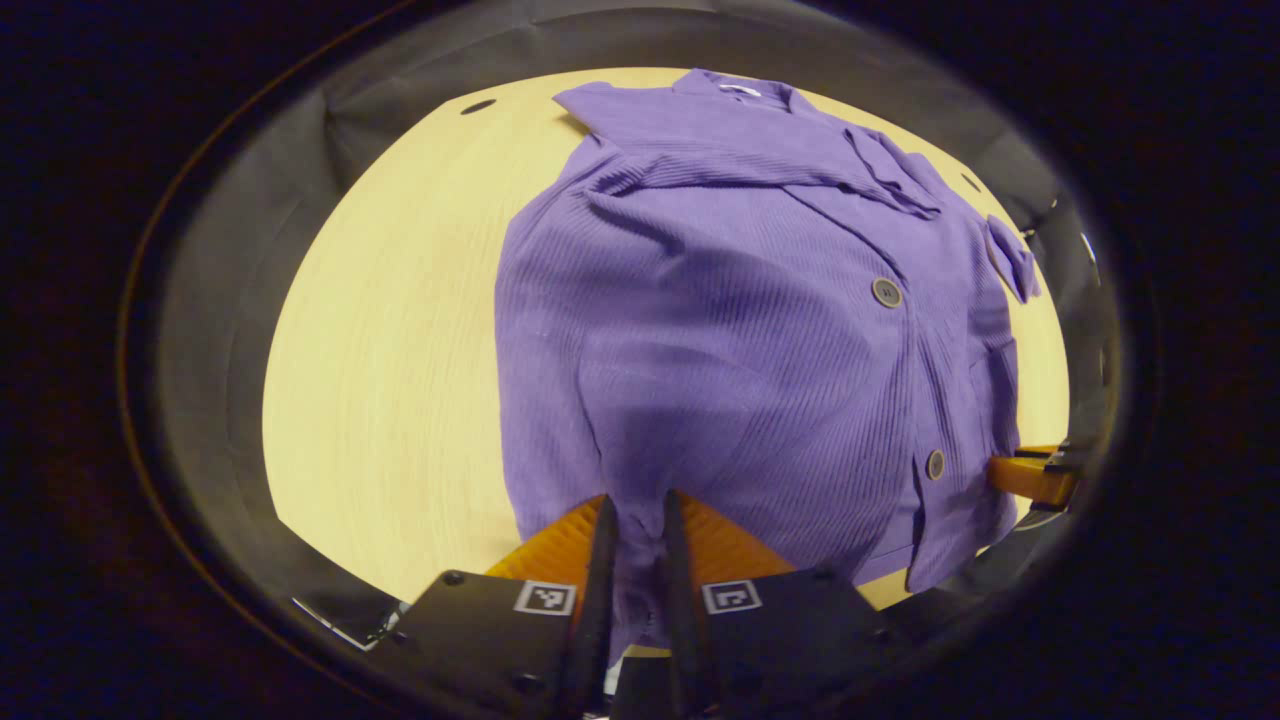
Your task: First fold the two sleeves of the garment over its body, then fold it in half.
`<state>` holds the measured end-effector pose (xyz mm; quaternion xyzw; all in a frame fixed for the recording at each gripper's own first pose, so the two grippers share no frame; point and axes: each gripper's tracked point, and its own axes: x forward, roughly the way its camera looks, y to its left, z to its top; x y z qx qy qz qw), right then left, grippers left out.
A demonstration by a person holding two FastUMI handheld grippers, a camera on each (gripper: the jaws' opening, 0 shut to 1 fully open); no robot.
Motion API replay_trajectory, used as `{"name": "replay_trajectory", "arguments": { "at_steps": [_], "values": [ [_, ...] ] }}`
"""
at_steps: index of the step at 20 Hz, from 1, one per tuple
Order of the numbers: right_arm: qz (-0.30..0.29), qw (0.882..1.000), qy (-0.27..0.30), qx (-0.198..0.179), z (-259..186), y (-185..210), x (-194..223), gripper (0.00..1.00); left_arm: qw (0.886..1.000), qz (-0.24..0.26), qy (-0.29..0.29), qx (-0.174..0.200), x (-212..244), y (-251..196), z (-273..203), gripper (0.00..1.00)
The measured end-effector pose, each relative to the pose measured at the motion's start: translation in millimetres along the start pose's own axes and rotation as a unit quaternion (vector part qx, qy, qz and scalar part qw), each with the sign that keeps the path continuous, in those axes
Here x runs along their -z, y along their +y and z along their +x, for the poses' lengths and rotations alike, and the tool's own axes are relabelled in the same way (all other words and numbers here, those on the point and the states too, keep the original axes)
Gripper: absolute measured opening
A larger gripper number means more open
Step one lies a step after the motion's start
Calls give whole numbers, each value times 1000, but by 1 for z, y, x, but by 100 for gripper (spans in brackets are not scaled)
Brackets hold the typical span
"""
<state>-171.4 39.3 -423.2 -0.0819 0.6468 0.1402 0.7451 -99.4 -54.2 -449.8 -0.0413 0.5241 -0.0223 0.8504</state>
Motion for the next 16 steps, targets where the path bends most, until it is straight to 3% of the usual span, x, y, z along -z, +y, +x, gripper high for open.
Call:
{"name": "replay_trajectory", "arguments": {
  "at_steps": [1, 2, 3, 4, 5, 11, 16],
  "values": [
    [-1, 1000, 3, 1, -1, 0, 0, 10, 1000, 0, 1, -6, 2, -1, 1, 24],
    [1, 1000, 3, 0, 0, 1, -1, 10, 1000, 5, -8, -10, -2, -2, -1, 12],
    [7, 1000, 4, -1, -1, 1, -1, 11, 1000, 12, -10, -15, 2, -3, 1, 7],
    [21, 1000, -9, -11, -5, 6, -7, 10, 1000, 20, -17, -14, 0, -3, 0, 7],
    [27, 1000, -4, -16, -3, 7, -5, 1, 1000, 18, -18, -13, 0, -3, 0, 7],
    [65, 996, -17, -56, -15, 31, -25, 1, 1000, -16, -23, 2, -19, -4, -5, 7],
    [62, 992, -58, -93, -38, 60, -77, 1, 998, -20, -51, 12, -63, -10, -15, 6]
  ]
}}
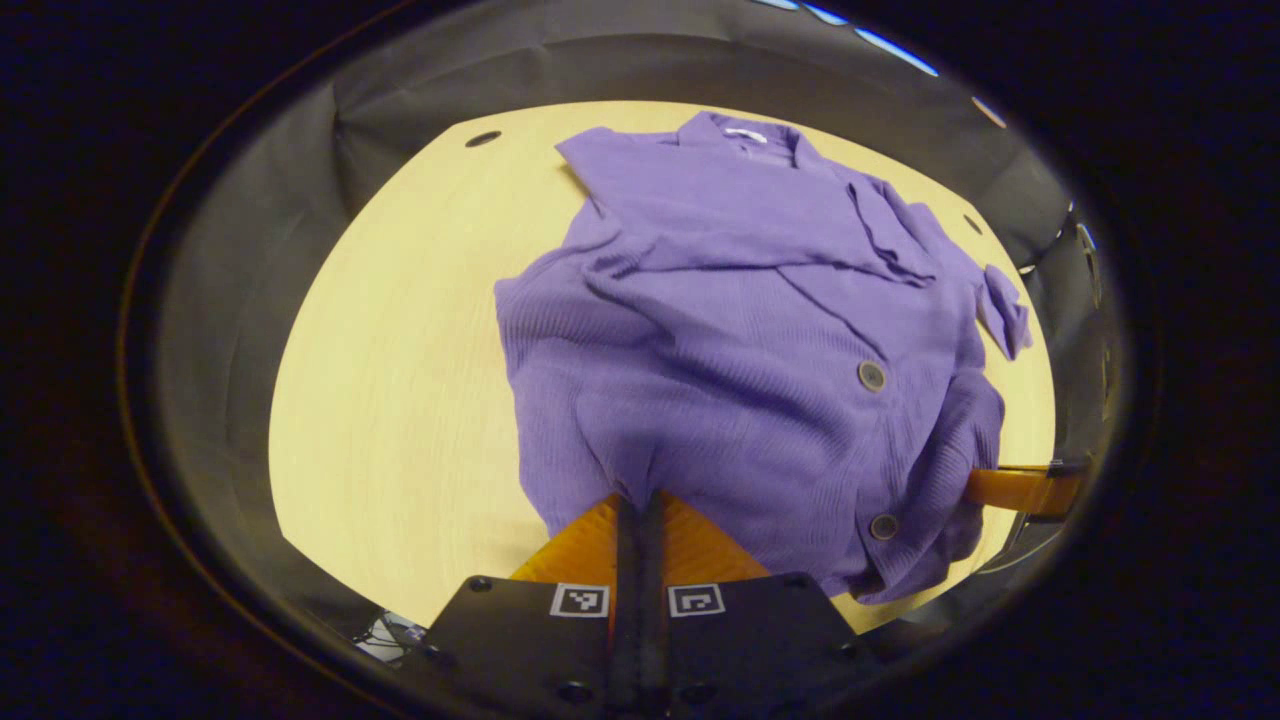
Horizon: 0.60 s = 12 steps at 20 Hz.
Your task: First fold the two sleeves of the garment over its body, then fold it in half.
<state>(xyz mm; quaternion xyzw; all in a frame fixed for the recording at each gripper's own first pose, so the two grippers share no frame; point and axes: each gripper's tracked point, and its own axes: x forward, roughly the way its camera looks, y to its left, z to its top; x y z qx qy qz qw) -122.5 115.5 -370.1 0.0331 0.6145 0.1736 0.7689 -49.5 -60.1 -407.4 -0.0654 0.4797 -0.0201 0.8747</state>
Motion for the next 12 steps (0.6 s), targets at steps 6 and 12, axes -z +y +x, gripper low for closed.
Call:
{"name": "replay_trajectory", "arguments": {
  "at_steps": [6, 12],
  "values": [
    [5, 998, -57, -36, -14, 32, -84, 1, 999, -10, -41, 13, -71, -2, -9, 8],
    [4, 992, -114, -45, -28, 38, -175, 1, 995, 2, -93, 20, -157, -6, -11, 7]
  ]
}}
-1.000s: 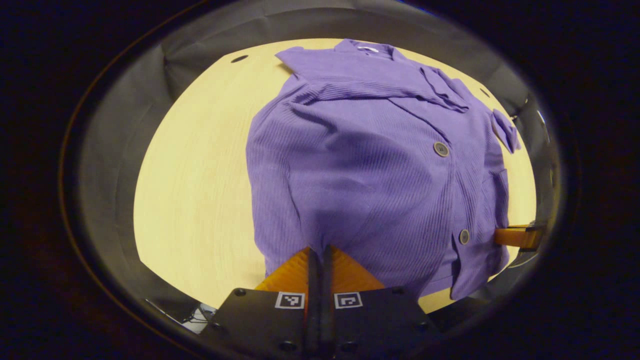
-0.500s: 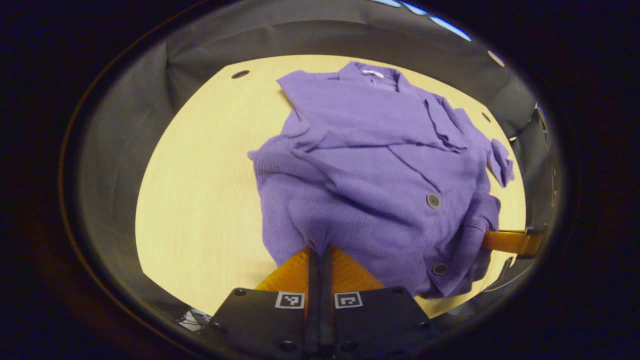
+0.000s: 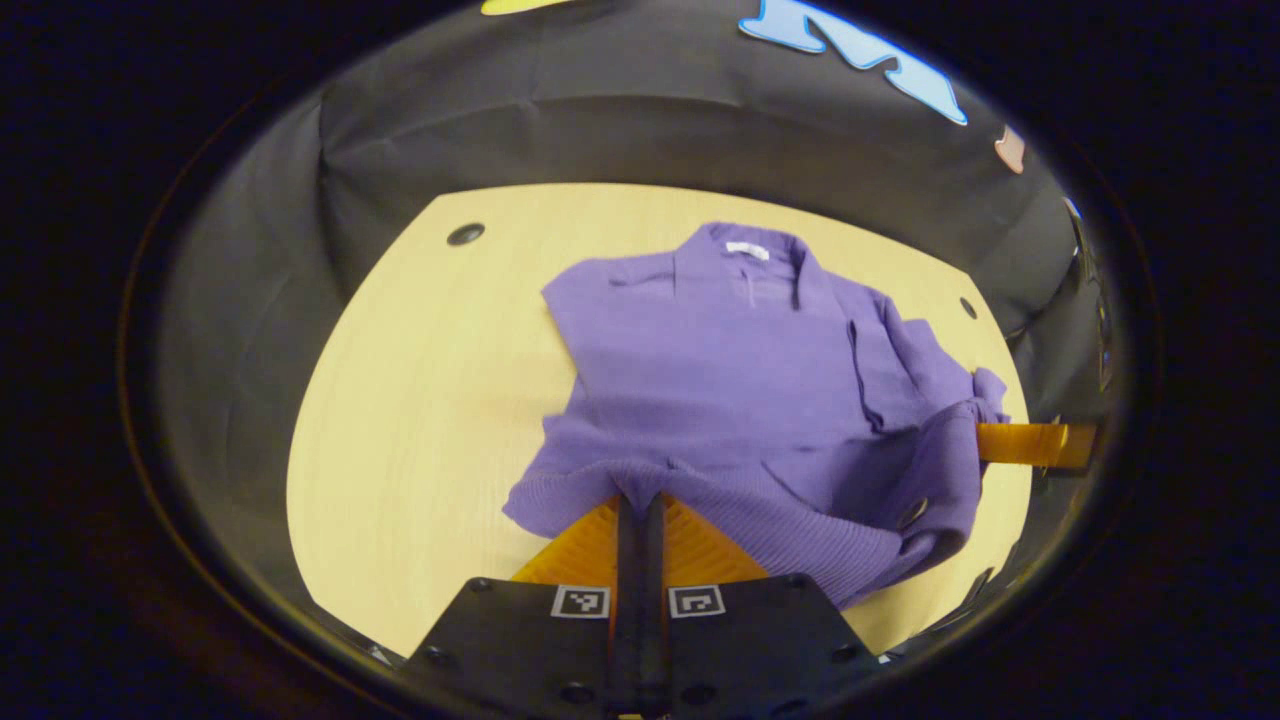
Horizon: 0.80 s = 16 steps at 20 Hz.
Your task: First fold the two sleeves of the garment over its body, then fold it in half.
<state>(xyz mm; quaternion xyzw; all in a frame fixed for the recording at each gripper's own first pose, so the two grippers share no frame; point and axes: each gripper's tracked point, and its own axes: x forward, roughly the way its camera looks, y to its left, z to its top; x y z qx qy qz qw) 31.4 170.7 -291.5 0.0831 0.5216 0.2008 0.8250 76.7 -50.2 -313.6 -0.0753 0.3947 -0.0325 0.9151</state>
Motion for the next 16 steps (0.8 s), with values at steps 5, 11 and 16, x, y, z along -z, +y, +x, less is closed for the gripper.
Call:
{"name": "replay_trajectory", "arguments": {
  "at_steps": [5, 11, 16],
  "values": [
    [24, 998, -50, 1, 13, -5, -75, 1, 999, -9, -45, 0, -76, 5, 14, 7],
    [48, 995, -92, 1, 45, -8, -147, 1, 997, -1, -81, -9, -147, 13, 55, 7],
    [63, 993, -104, 8, 83, -17, -180, 1, 995, -22, -93, -8, -191, 14, 101, 7]
  ]
}}
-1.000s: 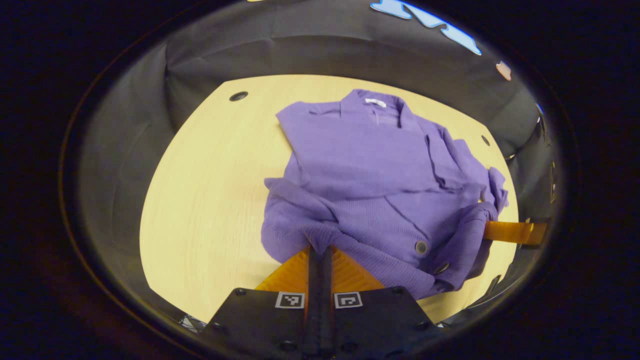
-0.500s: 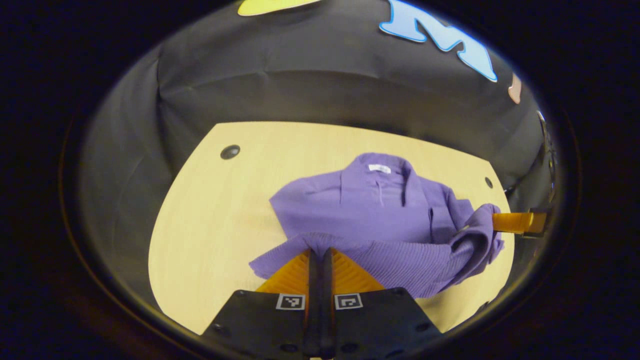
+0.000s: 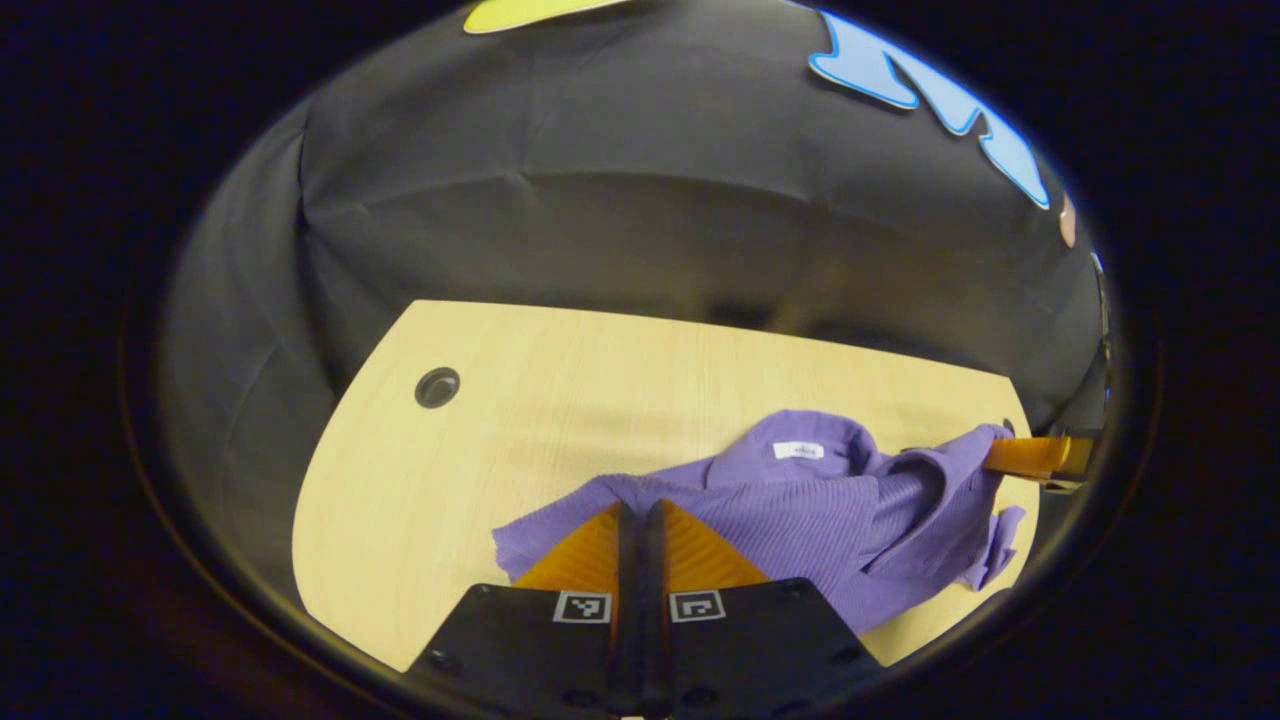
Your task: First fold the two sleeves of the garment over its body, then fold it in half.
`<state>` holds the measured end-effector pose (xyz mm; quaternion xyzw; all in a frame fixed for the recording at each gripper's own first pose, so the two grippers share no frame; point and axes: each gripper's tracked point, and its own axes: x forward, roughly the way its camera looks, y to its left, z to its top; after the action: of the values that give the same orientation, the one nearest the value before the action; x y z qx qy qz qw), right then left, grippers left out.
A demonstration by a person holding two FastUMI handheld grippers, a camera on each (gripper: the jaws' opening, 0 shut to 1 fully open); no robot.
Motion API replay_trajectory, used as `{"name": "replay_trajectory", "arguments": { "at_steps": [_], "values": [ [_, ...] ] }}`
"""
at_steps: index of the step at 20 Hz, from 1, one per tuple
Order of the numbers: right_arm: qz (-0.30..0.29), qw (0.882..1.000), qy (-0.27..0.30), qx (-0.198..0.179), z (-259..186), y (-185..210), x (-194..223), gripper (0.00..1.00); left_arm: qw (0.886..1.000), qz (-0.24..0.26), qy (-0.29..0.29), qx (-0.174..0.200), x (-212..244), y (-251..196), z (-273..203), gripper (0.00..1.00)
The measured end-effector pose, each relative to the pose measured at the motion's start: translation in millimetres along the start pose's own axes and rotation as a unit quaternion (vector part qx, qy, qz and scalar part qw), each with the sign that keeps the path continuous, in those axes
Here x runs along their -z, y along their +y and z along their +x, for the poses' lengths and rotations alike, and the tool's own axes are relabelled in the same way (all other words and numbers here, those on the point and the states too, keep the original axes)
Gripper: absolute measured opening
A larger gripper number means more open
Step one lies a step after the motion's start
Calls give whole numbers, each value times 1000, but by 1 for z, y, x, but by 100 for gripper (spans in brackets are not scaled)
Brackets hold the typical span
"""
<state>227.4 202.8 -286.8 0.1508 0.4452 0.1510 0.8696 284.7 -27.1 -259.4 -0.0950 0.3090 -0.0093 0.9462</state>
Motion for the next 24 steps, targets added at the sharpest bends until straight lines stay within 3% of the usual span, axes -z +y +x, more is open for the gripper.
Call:
{"name": "replay_trajectory", "arguments": {
  "at_steps": [7, 15, 18, 20, 22, 24],
  "values": [
    [-2, 1000, 10, 27, 68, -23, 6, 1, 999, 33, -6, -3, -6, -9, 71, 6],
    [-18, 999, 20, 30, 93, -30, 21, 2, 1000, 26, 0, -10, 7, -9, 94, 6],
    [-17, 999, 28, 26, 95, -27, 26, 6, 999, 31, 8, -15, 10, -11, 93, 7],
    [-20, 999, 32, 13, 92, -26, 28, 20, 999, 37, 14, -11, 11, -13, 92, 10],
    [-22, 1000, 12, 6, 85, -20, 22, 51, 999, 45, 8, -11, 10, -11, 88, 19],
    [-44, 999, -11, 12, 67, -19, 14, 62, 999, 40, -7, -9, 4, -13, 75, 49]
  ]
}}
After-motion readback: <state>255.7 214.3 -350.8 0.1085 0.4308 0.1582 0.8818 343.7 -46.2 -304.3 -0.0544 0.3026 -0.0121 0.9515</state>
